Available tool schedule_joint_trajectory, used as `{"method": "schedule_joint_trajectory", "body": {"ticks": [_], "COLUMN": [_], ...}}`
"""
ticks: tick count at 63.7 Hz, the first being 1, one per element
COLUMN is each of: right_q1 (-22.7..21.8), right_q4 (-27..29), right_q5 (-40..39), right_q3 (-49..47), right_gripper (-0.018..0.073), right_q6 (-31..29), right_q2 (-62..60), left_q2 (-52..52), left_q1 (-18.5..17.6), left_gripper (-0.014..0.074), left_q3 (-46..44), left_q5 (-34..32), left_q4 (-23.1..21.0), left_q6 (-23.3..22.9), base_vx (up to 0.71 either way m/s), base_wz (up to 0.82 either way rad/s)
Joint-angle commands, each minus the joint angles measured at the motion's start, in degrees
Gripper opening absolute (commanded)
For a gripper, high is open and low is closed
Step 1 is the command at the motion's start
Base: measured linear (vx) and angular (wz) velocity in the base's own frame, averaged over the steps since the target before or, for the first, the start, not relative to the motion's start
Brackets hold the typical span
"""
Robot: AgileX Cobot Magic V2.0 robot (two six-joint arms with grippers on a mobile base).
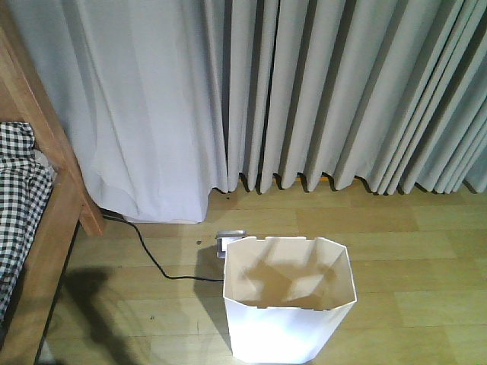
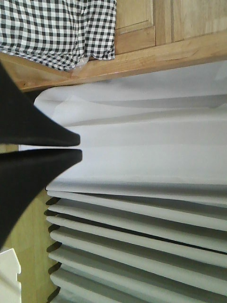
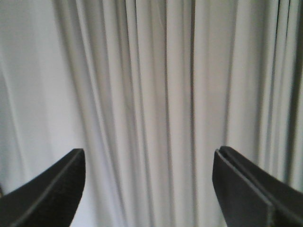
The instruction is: Move trash bin to bedside with robot
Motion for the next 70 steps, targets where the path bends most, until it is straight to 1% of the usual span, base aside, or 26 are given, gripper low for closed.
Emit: {"method": "schedule_joint_trajectory", "body": {"ticks": [1,5,12,16,20,22,27,34,36,70], "right_q1": [-0.15,-0.15,-0.15,-0.15,-0.15,-0.15,-0.15,-0.15,-0.15,-0.15], "right_q4": [3.92,4.85,3.25,-0.38,-4.09,-4.91,-5.2,-6.91,-7.23,-6.92], "right_q5": [-3.47,-3.29,-2.87,-2.1,-1.5,-1.42,-1.02,-0.68,-0.68,-0.75], "right_q3": [-1.22,-1.22,-1.22,-1.22,-1.22,-1.22,-1.22,-1.22,-1.22,-1.22], "right_gripper": [0.0546,0.0546,0.0545,0.0533,0.0494,0.046,0.0317,0.0043,-0.0017,-0.0009], "right_q6": [-0.19,-0.19,-1.2,-2.11,-2.39,-2.39,-2.26,-2.43,-2.49,-2.47], "right_q2": [-0.97,-1.4,-1.39,-1.39,-1.39,-1.39,-1.39,-1.39,-1.39,-1.39], "left_q2": [-0.81,-0.81,-0.81,-0.81,-0.81,-0.81,-0.81,-0.81,-0.81,-0.81], "left_q1": [-0.17,-0.17,-0.17,-0.17,-0.17,-0.17,-0.17,-0.17,-0.17,-0.17], "left_gripper": [-0.0006,-0.0006,-0.0006,-0.0006,-0.0006,-0.0006,-0.0006,-0.0006,-0.0006,-0.0006], "left_q3": [1.07,1.07,1.07,1.07,1.07,1.07,1.07,1.07,1.07,1.07], "left_q5": [-3.97,-3.97,-3.97,-3.97,-3.97,-3.97,-3.97,-3.97,-3.97,-3.97], "left_q4": [-0.18,-0.18,-0.18,-0.18,-0.18,-0.18,-0.18,-0.18,-0.18,-0.18], "left_q6": [-0.25,-0.25,-0.25,-0.25,-0.25,-0.25,-0.25,-0.25,-0.25,-0.25], "base_vx": [0.0,0.0,0.0,0.0,0.0,0.0,0.0,0.0,0.0,0.0], "base_wz": [0.0,0.0,0.0,0.0,0.0,0.0,0.0,0.0,0.0,0.0]}}
